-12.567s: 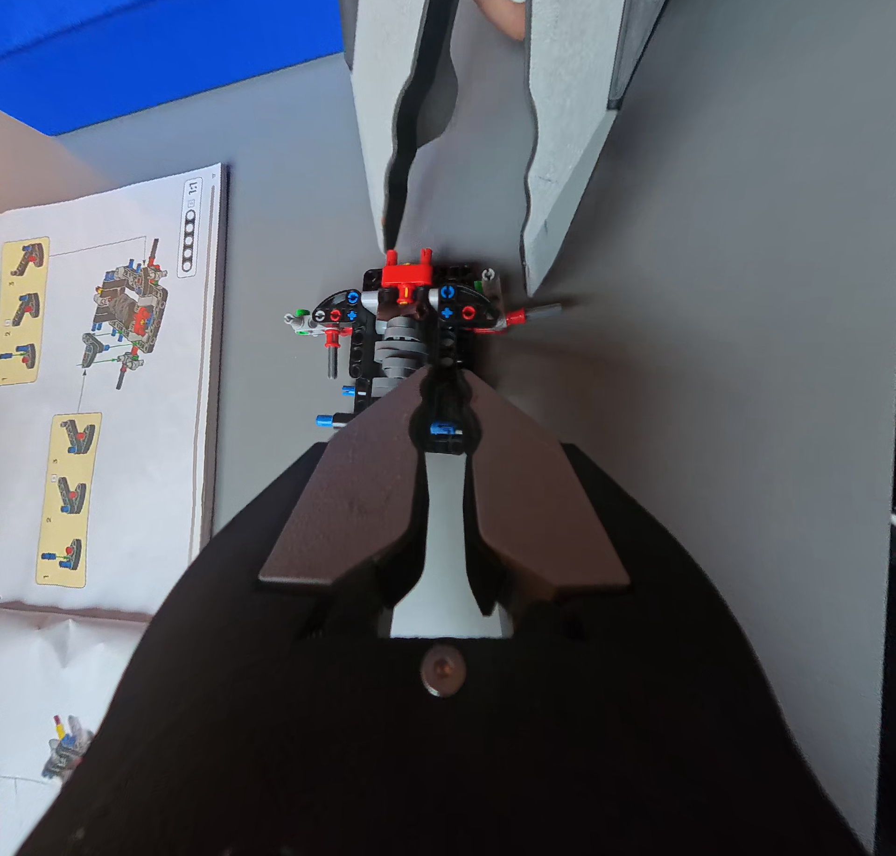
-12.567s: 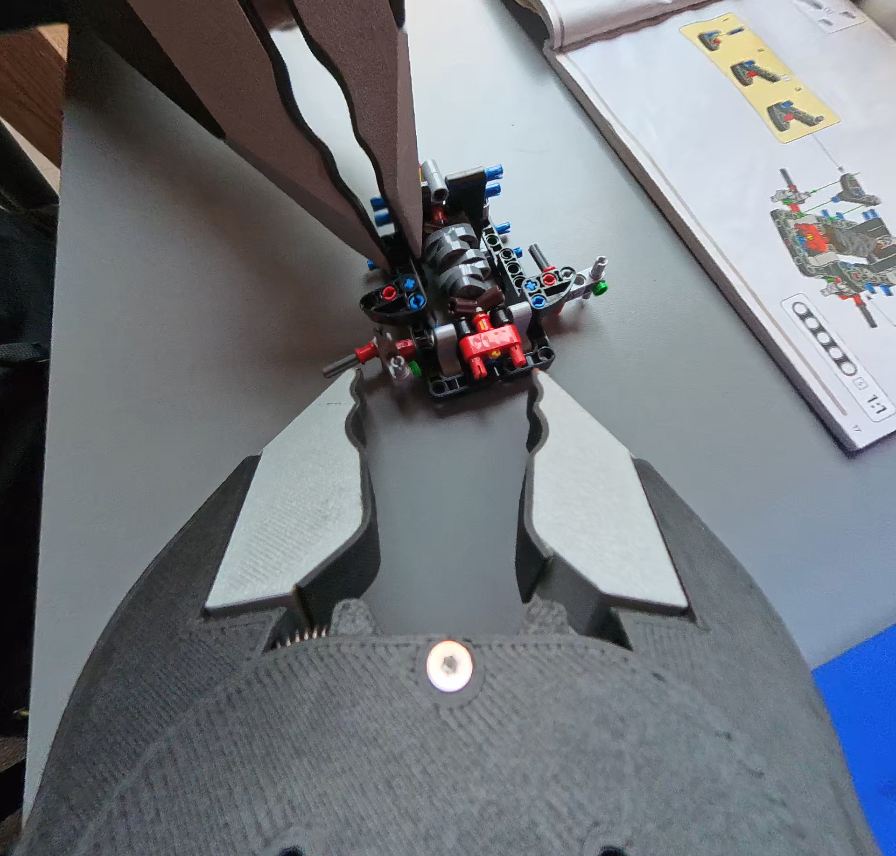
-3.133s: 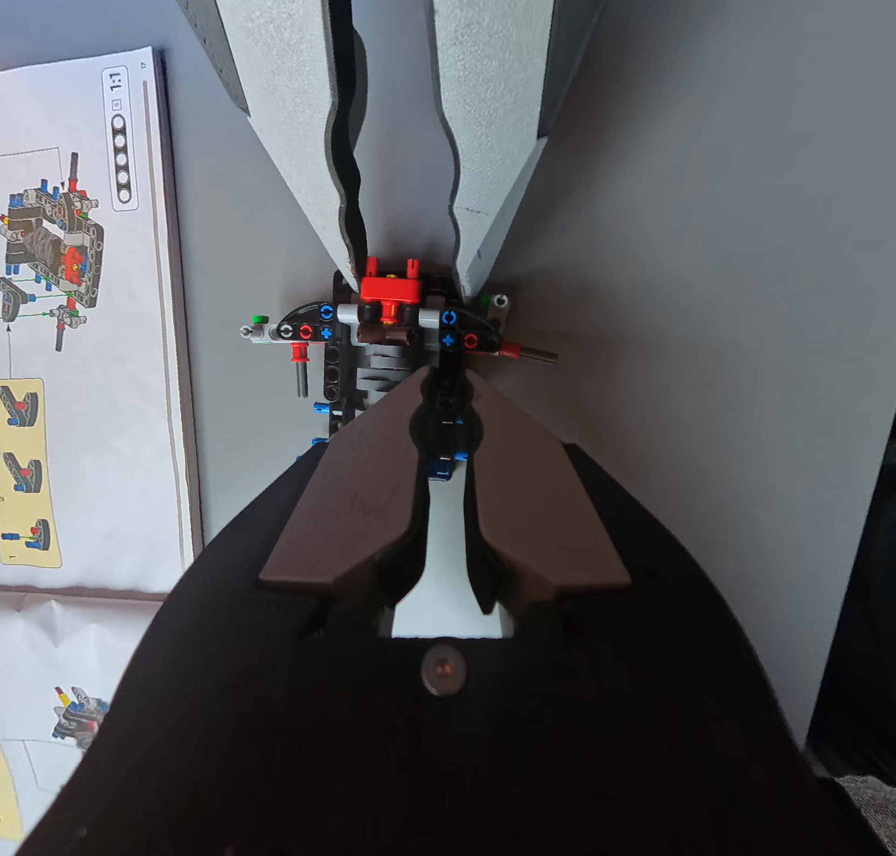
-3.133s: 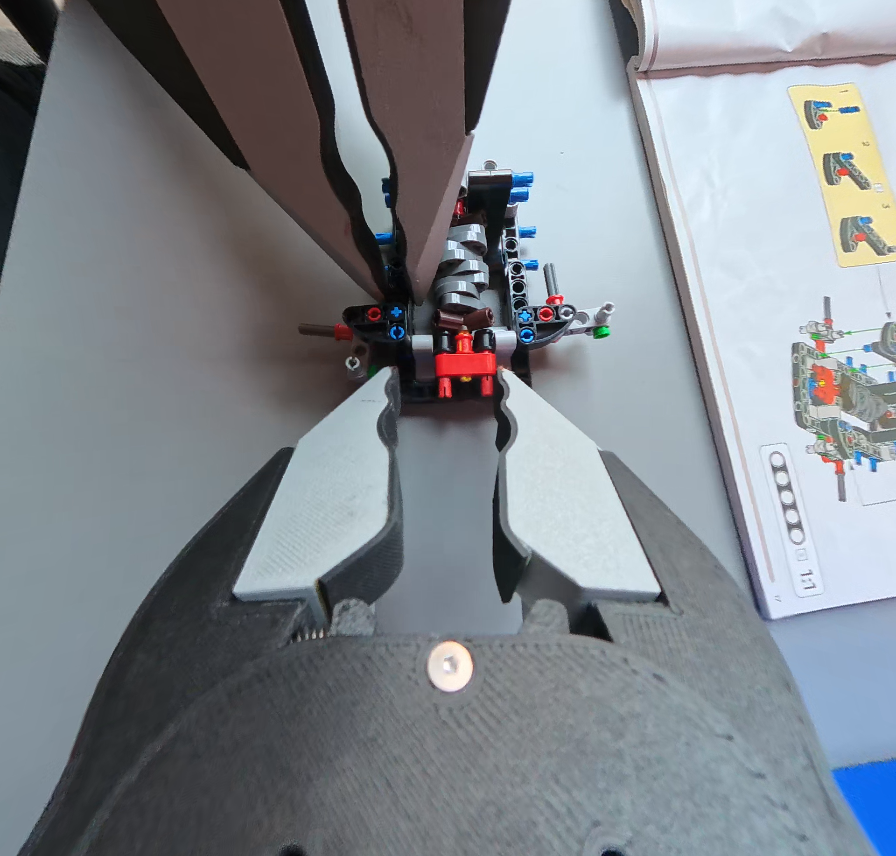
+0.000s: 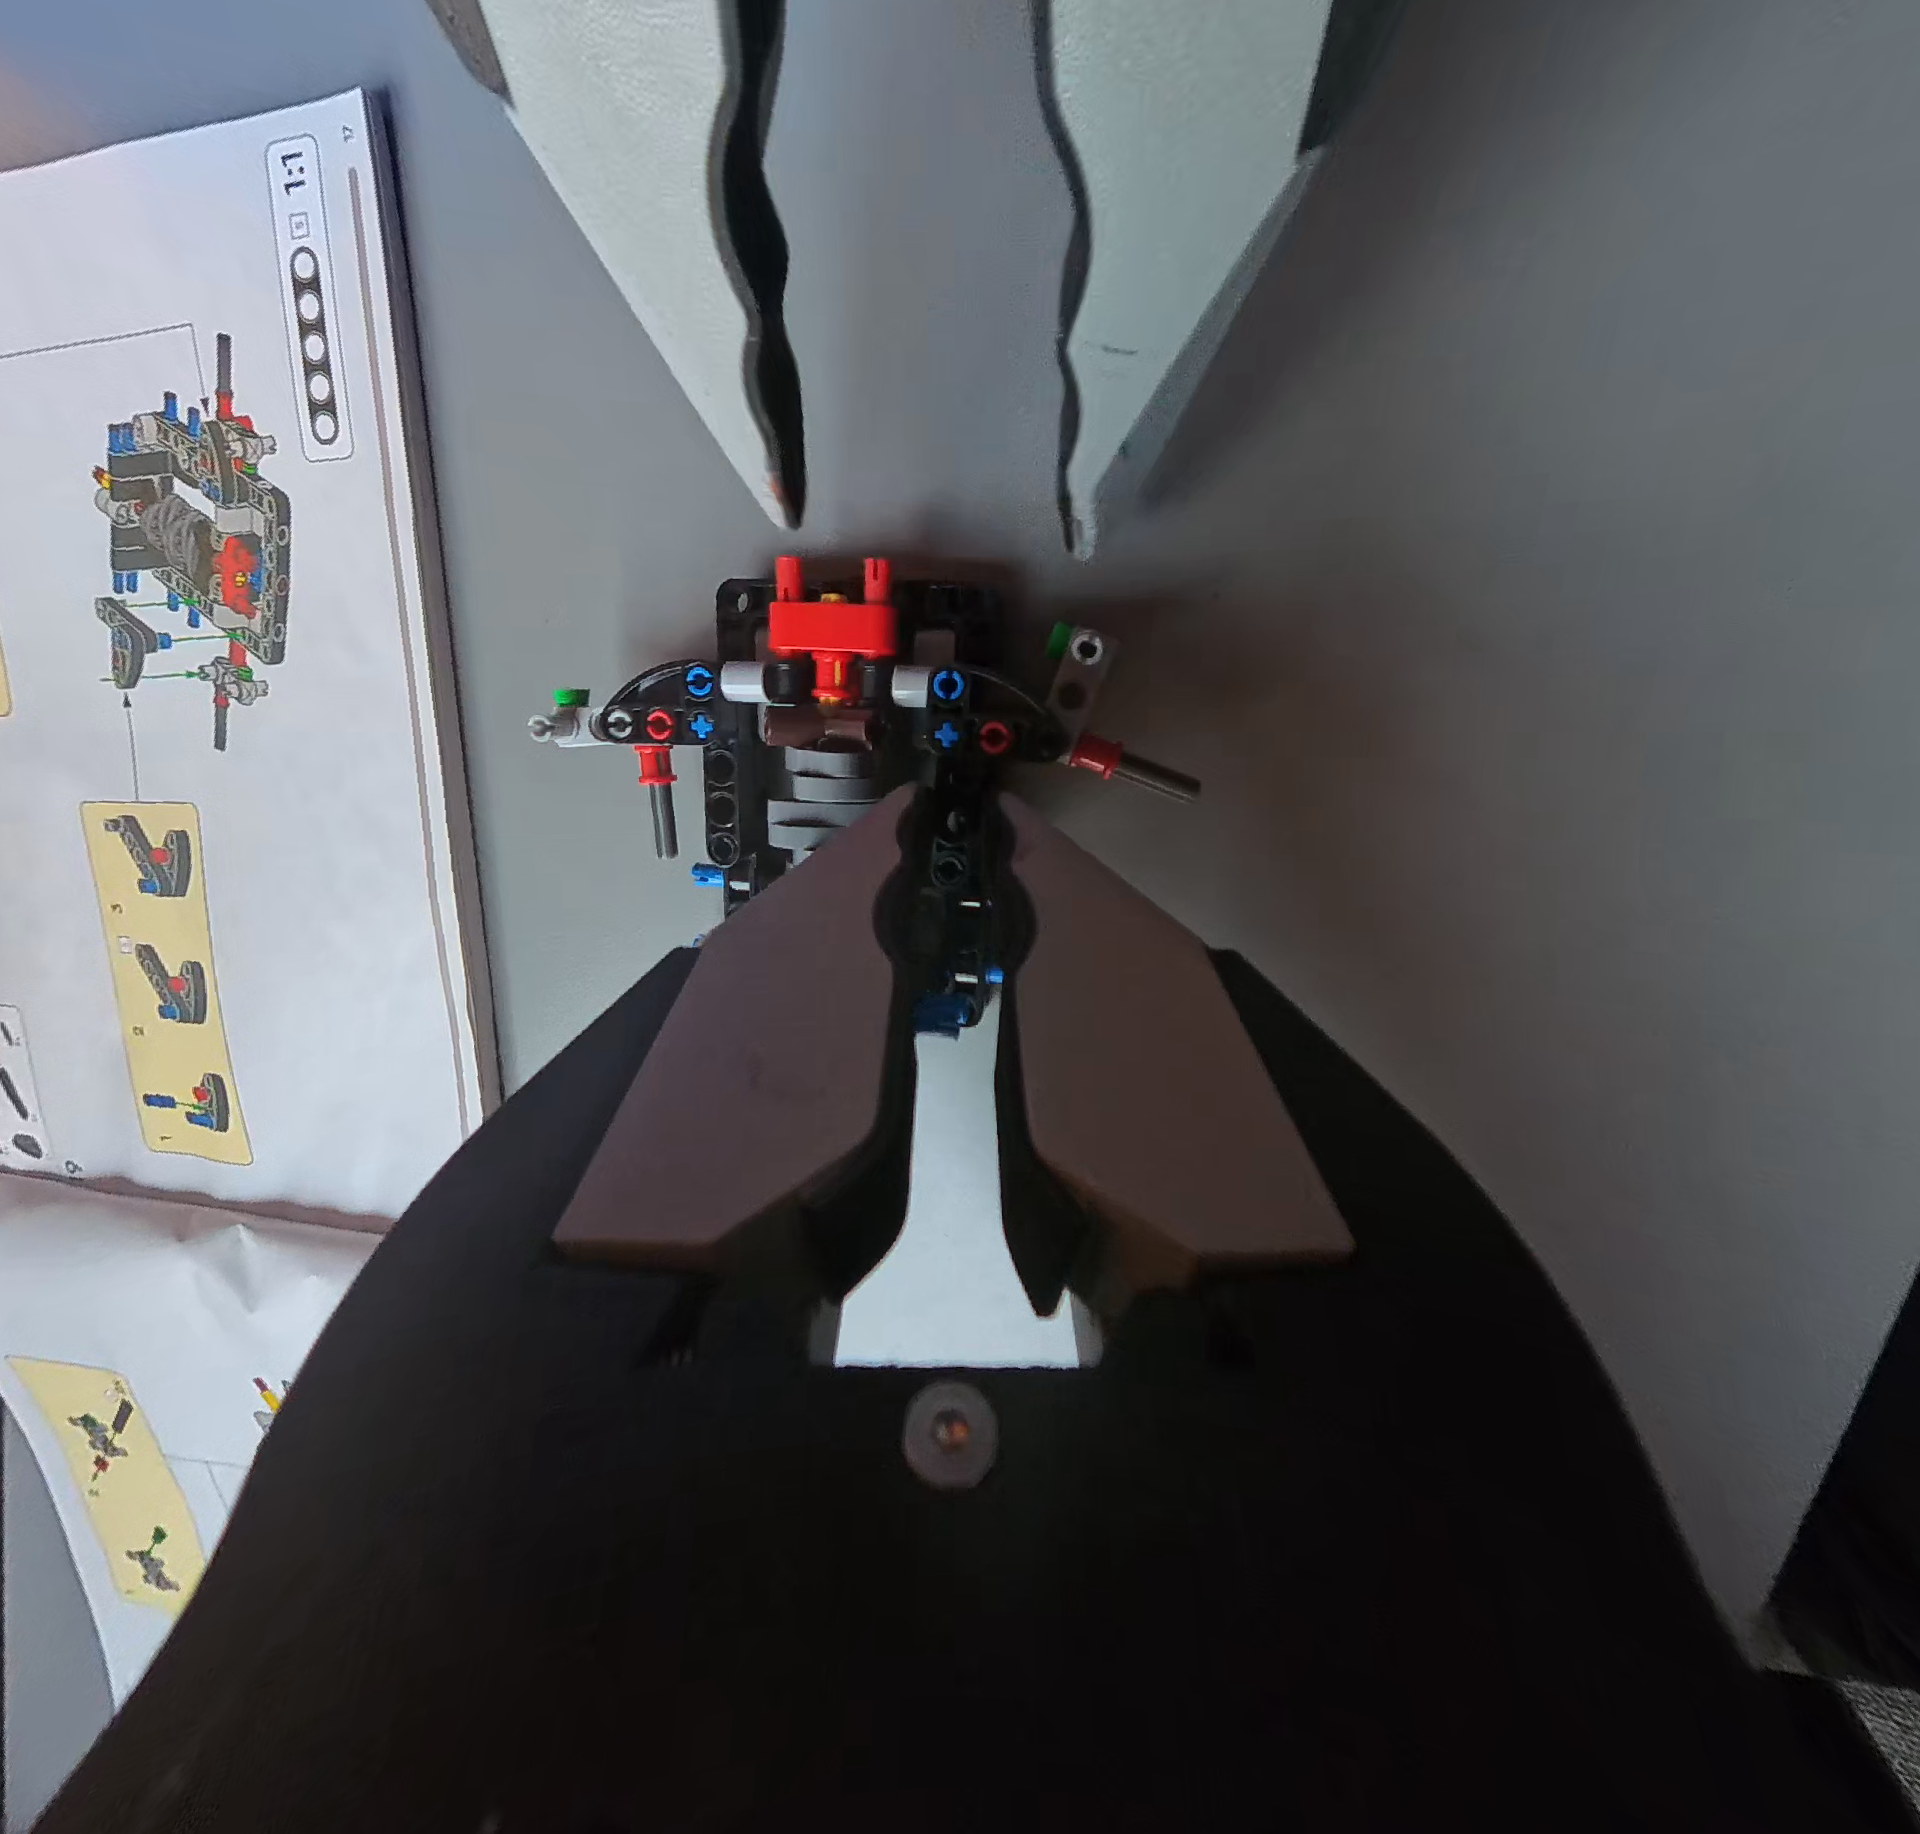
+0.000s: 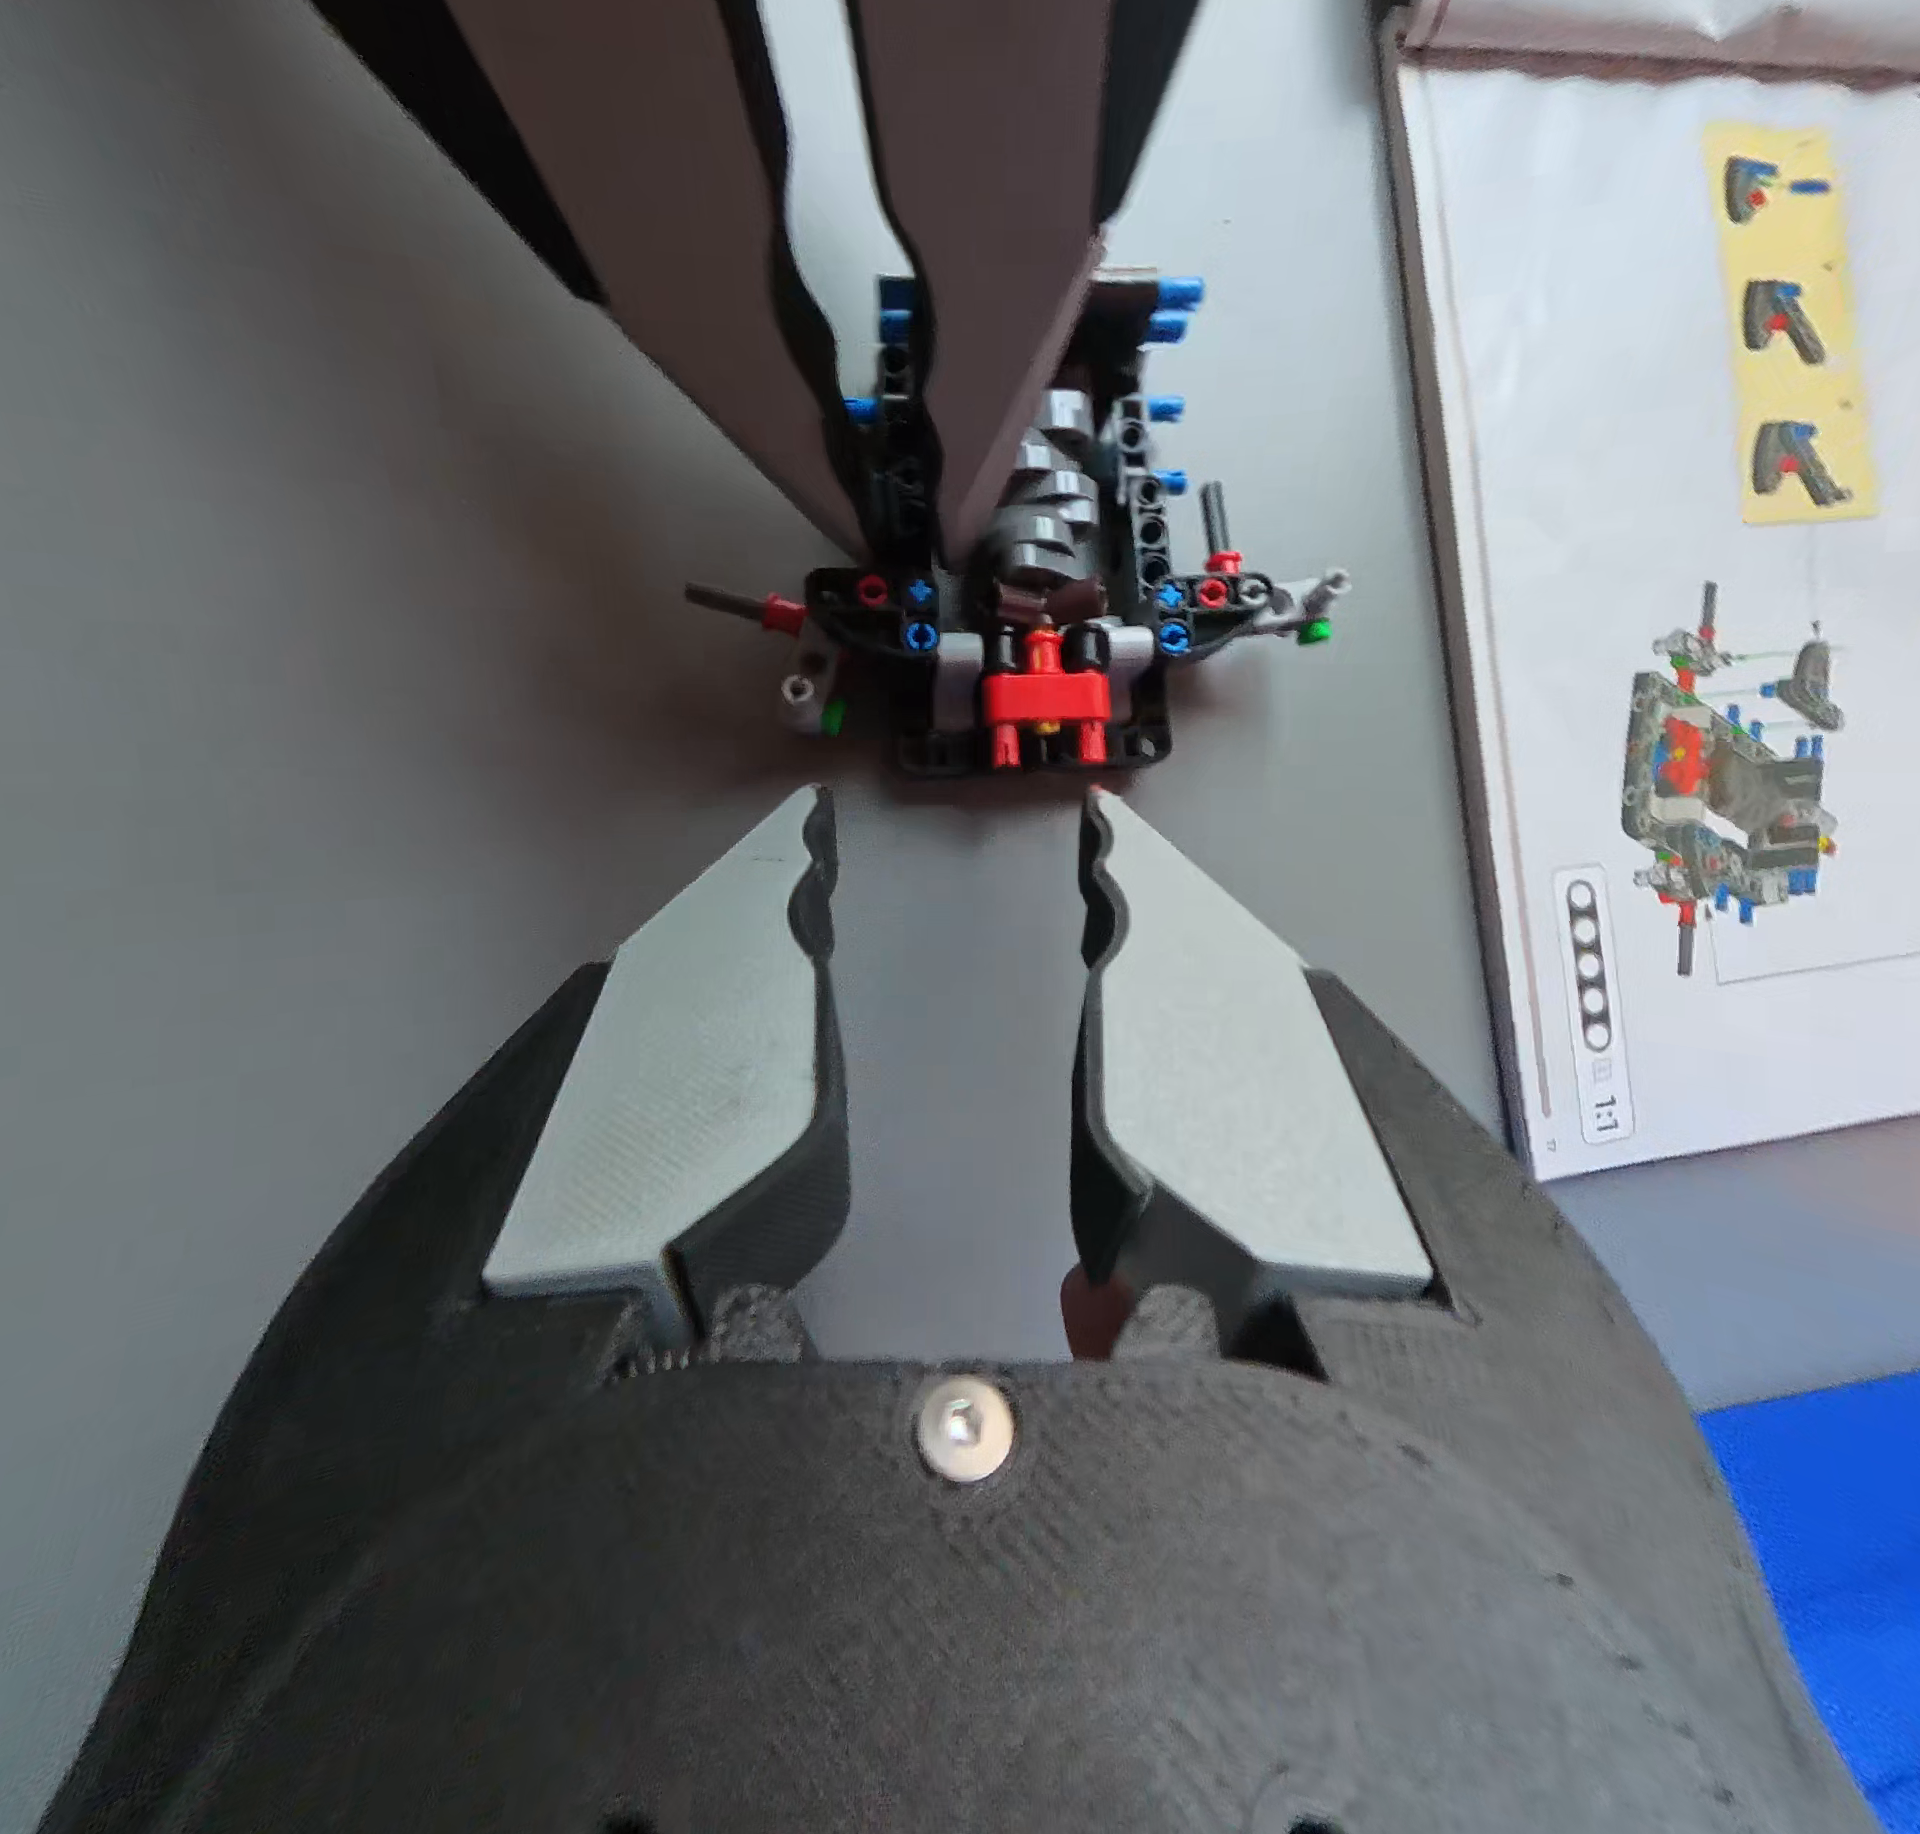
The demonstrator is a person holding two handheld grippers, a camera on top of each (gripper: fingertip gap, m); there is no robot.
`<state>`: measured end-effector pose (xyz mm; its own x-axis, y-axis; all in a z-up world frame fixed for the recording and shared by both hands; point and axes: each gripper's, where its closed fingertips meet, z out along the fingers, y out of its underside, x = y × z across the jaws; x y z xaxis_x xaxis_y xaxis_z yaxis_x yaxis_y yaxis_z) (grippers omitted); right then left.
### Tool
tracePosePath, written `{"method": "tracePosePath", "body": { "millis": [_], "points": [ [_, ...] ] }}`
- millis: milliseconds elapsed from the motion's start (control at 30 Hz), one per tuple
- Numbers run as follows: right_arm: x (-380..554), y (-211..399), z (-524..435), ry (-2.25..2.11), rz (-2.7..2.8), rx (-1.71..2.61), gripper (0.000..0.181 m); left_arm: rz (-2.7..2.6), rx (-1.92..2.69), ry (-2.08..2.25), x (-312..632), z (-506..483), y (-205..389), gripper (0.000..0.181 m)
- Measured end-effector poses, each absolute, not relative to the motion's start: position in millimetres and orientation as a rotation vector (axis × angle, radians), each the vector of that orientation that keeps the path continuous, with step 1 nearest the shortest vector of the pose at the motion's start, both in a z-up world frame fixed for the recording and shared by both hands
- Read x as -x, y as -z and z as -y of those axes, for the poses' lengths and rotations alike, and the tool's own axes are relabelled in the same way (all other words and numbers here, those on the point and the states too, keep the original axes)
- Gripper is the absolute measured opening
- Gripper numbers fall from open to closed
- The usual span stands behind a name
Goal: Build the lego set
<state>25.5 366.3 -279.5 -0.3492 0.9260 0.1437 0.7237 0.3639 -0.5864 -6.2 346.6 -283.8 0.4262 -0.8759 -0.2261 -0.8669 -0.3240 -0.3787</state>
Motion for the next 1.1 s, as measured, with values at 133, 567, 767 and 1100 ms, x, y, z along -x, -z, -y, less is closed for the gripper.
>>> {"method": "tracePosePath", "body": {
  "millis": [133,567,767,1100],
  "points": [
    [-22,290,-379,-0.565,2.097,1.478,0.067,-1.518,2.211,0.002,8,-348,284,0.005],
    [-5,295,-370,-0.718,2.109,1.579,0.055,-1.516,2.246,0.077,17,-343,283,0.005],
    [-4,294,-361,-0.712,1.992,1.658,0.055,-1.508,2.274,0.043,20,-337,283,0.006],
    [-2,294,-359,-0.719,1.929,1.677,0.055,-1.553,2.265,-0.038,36,-332,283,0.019]
  ]
}}
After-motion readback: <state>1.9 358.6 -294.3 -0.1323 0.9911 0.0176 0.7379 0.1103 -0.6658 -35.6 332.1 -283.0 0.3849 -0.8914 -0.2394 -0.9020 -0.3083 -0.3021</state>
